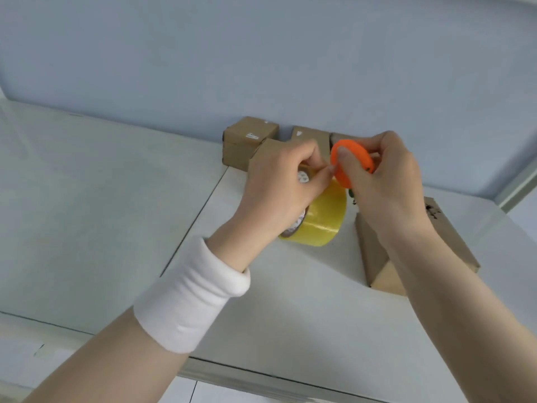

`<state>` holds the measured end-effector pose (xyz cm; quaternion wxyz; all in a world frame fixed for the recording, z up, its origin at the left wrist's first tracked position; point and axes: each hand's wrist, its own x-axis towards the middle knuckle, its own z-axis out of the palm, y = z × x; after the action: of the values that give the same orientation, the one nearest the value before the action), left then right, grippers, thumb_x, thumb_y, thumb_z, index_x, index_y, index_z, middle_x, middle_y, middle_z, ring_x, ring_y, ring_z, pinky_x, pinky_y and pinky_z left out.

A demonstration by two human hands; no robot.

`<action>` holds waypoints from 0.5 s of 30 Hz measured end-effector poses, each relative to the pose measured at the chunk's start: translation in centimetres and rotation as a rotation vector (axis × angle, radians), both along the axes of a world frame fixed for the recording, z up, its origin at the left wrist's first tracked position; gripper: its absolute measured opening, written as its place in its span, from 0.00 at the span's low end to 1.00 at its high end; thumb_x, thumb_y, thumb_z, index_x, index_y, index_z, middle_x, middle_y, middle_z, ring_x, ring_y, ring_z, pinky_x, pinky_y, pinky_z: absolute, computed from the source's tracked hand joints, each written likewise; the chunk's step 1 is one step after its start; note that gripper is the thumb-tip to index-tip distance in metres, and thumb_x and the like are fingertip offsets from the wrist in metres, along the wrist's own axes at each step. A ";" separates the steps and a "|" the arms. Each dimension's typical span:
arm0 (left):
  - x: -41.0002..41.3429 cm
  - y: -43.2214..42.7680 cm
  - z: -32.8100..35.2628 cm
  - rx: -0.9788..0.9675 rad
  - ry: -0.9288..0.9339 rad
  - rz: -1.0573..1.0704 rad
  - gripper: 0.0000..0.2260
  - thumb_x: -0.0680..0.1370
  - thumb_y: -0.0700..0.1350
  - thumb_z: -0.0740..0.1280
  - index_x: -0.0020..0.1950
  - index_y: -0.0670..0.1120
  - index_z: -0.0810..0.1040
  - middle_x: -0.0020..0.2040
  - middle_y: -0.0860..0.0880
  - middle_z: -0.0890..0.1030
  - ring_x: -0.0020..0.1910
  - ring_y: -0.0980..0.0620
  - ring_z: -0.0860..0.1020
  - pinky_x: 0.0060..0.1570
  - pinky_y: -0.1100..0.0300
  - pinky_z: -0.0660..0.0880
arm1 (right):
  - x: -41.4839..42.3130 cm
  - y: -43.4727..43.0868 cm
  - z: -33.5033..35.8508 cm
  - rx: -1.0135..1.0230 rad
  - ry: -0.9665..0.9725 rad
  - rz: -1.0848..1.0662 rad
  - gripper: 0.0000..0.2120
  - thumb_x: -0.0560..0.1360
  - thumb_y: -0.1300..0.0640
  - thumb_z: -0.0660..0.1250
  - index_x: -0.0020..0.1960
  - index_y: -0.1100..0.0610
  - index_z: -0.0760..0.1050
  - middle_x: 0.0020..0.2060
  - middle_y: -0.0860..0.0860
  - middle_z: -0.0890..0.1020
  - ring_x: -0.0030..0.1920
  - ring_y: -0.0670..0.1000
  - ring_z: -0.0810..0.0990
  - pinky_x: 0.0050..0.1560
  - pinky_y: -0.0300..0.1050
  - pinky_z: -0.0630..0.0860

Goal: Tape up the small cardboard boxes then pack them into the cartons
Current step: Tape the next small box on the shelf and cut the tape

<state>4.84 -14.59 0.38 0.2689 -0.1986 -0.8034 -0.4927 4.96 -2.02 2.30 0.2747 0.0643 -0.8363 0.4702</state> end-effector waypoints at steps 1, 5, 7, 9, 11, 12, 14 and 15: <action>0.1 1.1 0.7 -0.012 0.033 -0.008 0.10 0.75 0.43 0.69 0.36 0.41 0.73 0.39 0.45 0.81 0.42 0.48 0.77 0.46 0.50 0.72 | 0.1 1.0 0.7 -0.057 -0.026 -0.033 0.05 0.75 0.54 0.66 0.47 0.54 0.72 0.44 0.49 0.81 0.44 0.45 0.79 0.43 0.38 0.75; 0.6 5.8 3.2 -0.038 0.086 -0.045 0.10 0.75 0.44 0.69 0.36 0.45 0.72 0.42 0.46 0.81 0.44 0.49 0.77 0.48 0.52 0.71 | 0.9 5.9 3.2 -0.326 -0.156 -0.046 0.05 0.75 0.56 0.66 0.47 0.57 0.76 0.39 0.48 0.80 0.34 0.44 0.78 0.34 0.33 0.75; 1.0 8.0 4.1 -0.045 0.107 -0.069 0.11 0.75 0.45 0.69 0.36 0.47 0.71 0.43 0.47 0.81 0.45 0.51 0.78 0.48 0.56 0.71 | 1.4 8.3 4.1 -0.471 -0.164 0.016 0.06 0.75 0.59 0.65 0.40 0.58 0.77 0.33 0.48 0.80 0.35 0.50 0.76 0.41 0.43 0.75; 1.3 10.0 4.7 -0.038 0.128 -0.093 0.11 0.75 0.45 0.69 0.35 0.48 0.70 0.43 0.48 0.81 0.45 0.53 0.78 0.48 0.60 0.71 | 1.7 10.7 4.4 -0.578 -0.147 0.067 0.13 0.75 0.60 0.66 0.31 0.57 0.76 0.25 0.48 0.79 0.34 0.52 0.75 0.41 0.45 0.73; 1.4 11.9 4.9 -0.033 0.130 -0.110 0.12 0.75 0.44 0.69 0.35 0.49 0.70 0.42 0.51 0.81 0.44 0.57 0.78 0.47 0.65 0.71 | 1.7 13.2 4.4 -0.731 -0.126 0.077 0.14 0.75 0.61 0.66 0.30 0.57 0.76 0.23 0.49 0.78 0.29 0.50 0.76 0.35 0.40 0.74; 1.4 12.7 4.8 -0.018 0.121 -0.114 0.11 0.75 0.44 0.68 0.35 0.49 0.70 0.42 0.51 0.82 0.43 0.58 0.78 0.47 0.67 0.71 | 1.4 14.8 4.1 -0.839 -0.105 0.062 0.12 0.75 0.61 0.67 0.33 0.58 0.77 0.25 0.49 0.79 0.28 0.48 0.76 0.33 0.38 0.74; 0.7 13.5 4.6 0.054 0.083 -0.107 0.09 0.76 0.44 0.68 0.37 0.45 0.73 0.44 0.48 0.83 0.44 0.55 0.79 0.49 0.64 0.74 | 0.6 18.7 2.7 -0.993 -0.072 -0.051 0.07 0.74 0.59 0.69 0.38 0.56 0.76 0.35 0.51 0.81 0.32 0.47 0.78 0.32 0.37 0.75; 0.3 13.7 4.5 0.114 0.049 -0.105 0.09 0.76 0.45 0.68 0.37 0.44 0.73 0.45 0.44 0.83 0.46 0.50 0.80 0.52 0.58 0.75 | 0.2 20.5 1.3 -0.918 -0.101 -0.138 0.06 0.74 0.58 0.69 0.39 0.55 0.75 0.39 0.52 0.80 0.35 0.46 0.77 0.32 0.38 0.75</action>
<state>5.12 -0.88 4.88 0.2732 -0.2367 -0.7557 -0.5461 5.12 18.52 3.64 0.2641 -0.1426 -0.5566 0.7747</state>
